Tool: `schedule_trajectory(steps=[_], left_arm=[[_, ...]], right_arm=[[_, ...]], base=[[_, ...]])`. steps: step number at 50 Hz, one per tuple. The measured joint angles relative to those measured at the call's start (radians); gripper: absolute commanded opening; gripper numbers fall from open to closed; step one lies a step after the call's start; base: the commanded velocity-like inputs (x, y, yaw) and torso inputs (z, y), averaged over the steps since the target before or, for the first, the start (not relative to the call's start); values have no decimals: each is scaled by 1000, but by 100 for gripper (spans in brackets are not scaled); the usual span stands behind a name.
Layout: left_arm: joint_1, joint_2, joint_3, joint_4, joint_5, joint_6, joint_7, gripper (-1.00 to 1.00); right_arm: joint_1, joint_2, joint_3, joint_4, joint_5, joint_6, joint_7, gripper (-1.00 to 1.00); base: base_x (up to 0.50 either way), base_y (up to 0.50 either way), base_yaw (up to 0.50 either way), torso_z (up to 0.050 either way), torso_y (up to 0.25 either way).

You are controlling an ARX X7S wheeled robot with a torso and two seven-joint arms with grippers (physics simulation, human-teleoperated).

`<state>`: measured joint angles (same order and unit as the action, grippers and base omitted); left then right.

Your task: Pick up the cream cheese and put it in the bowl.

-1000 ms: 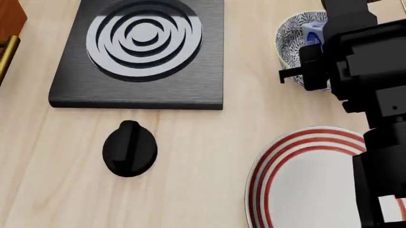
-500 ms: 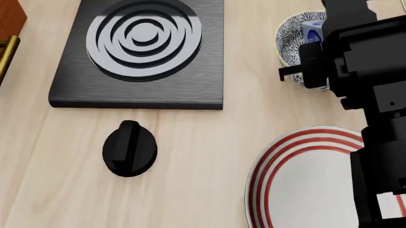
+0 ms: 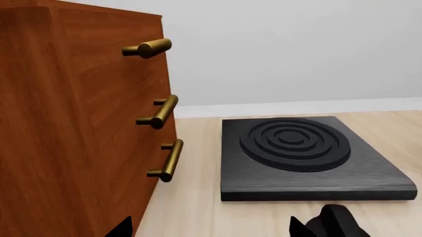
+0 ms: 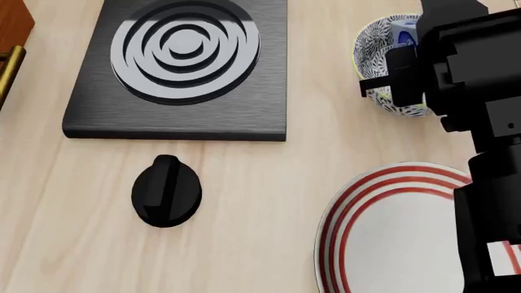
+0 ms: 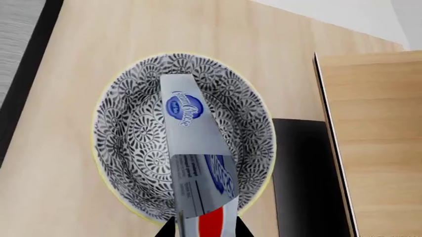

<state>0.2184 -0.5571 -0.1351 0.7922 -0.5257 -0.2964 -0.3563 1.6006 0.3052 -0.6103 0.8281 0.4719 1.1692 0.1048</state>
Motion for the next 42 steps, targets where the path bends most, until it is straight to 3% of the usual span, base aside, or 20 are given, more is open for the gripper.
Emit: schedule_trajectory(steps=[1, 42], left_arm=[[0, 0, 1, 0, 0, 0, 0, 100], [4, -5, 3, 4, -4, 7, -5, 100]], right_arm=[[0, 0, 1, -2, 1, 3, 1, 100], [52, 50, 72, -193, 43, 172, 57, 100]], base=[[0, 0, 0, 0, 0], [0, 0, 0, 0, 0]])
